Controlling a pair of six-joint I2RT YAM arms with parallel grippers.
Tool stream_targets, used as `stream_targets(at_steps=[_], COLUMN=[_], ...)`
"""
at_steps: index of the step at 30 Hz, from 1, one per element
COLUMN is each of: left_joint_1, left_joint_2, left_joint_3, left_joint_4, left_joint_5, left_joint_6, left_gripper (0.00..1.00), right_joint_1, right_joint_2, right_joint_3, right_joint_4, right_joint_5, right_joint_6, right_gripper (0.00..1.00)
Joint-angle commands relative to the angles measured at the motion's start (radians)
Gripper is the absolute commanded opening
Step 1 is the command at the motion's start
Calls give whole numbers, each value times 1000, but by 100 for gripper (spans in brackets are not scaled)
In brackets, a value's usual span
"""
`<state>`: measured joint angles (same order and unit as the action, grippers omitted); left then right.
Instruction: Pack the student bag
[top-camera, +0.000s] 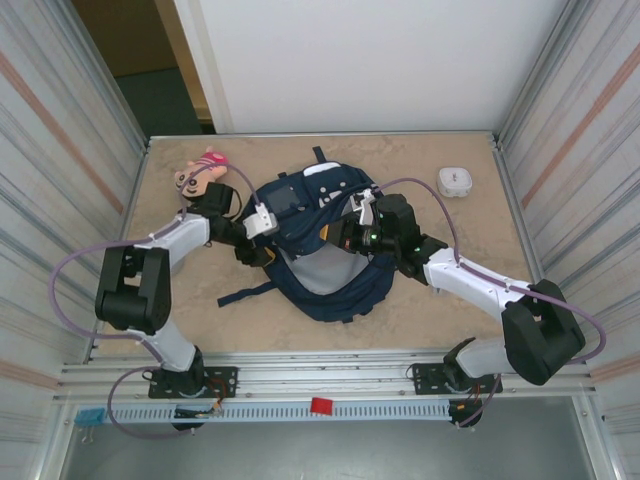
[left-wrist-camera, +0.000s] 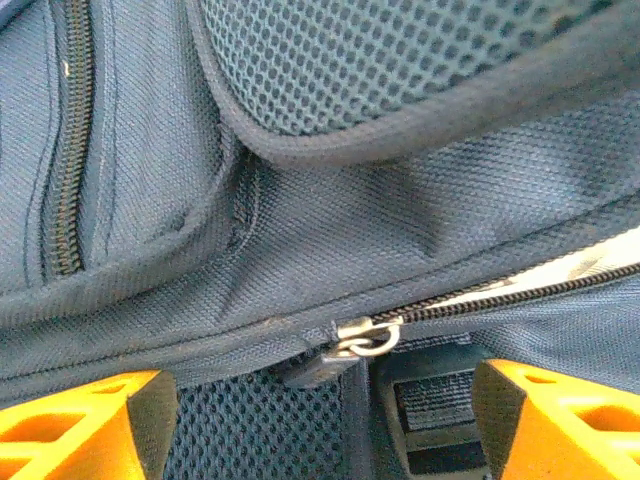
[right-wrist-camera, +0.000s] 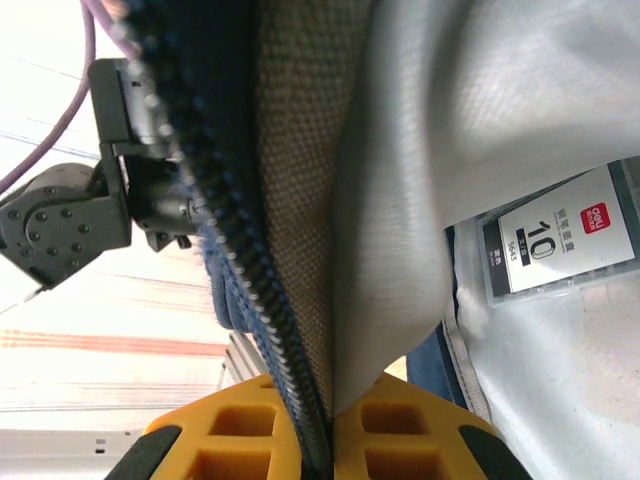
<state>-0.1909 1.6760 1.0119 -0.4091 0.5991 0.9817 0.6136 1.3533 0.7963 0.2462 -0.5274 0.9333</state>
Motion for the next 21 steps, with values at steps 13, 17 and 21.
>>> stream_targets(at_steps=[13, 17, 21], left_joint_1=[-44, -54, -53], left_joint_2=[-44, -49, -54], left_joint_3=[2, -17, -24], left_joint_4=[-136, -120, -62], left_joint_5=[73, 34, -1], left_joint_6=[41, -2, -95], left_gripper=[39, 24, 12], right_joint_1=[-17, -17, -17], right_joint_2=[-3, 0, -2], right_joint_3=[20, 7, 6], right_joint_4=[28, 54, 53], right_joint_5=[51, 51, 52], right_joint_6=[8, 24, 25], right_gripper=[4, 4, 3])
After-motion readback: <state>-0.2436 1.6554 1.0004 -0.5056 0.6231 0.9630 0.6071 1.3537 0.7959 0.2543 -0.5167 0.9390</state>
